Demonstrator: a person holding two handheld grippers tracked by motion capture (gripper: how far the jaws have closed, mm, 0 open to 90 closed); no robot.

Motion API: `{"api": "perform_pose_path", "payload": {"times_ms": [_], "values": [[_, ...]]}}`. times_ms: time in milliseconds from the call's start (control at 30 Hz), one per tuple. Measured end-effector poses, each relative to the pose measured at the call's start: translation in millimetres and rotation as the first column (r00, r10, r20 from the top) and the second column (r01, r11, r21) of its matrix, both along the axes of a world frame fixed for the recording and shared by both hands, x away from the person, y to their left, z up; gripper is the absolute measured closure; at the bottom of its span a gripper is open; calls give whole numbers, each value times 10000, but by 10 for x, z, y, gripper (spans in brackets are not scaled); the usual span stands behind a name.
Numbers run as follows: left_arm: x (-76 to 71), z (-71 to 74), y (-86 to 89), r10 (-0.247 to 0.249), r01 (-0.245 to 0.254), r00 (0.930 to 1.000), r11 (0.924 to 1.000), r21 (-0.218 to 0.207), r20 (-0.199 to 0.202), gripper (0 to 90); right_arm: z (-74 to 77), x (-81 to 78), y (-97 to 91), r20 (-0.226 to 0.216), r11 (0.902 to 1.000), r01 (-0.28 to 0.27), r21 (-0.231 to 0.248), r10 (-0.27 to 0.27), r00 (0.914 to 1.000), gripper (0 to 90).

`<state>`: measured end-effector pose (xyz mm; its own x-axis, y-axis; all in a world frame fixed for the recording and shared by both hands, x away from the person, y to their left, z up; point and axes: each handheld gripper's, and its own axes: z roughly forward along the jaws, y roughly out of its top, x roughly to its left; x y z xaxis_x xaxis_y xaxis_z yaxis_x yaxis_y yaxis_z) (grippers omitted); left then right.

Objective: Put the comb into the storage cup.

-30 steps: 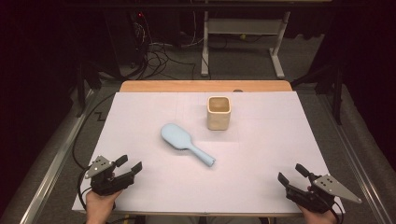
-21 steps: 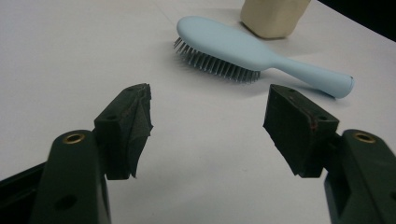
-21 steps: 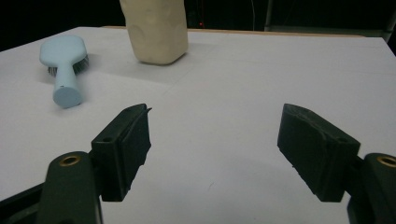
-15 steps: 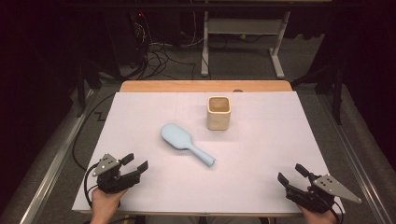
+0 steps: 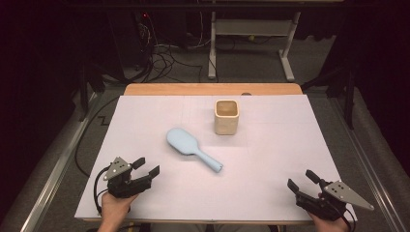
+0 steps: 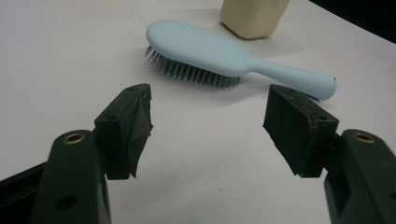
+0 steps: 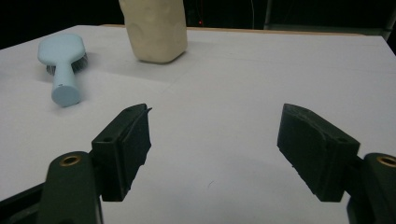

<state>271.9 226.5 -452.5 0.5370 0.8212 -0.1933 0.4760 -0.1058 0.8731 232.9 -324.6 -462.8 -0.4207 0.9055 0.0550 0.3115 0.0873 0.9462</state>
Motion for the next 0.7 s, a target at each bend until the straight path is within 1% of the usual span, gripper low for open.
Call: {"api": "perform_pose_path", "payload": {"times_ms": [300,533,700], "values": [[32,4,-49,-68,68,10000,10000,0,-2,329,-6,6,-1,-76,10000,21,-55,-21,10000,260],[72,7,-122,-246,246,9997,9997,49,-38,330,-5,3,1,-88,10000,9,-50,-10,10000,260],[102,17,-174,-326,326,9995,9995,-8,-55,331,-6,5,0,-85,10000,26,-47,-26,10000,263]]}}
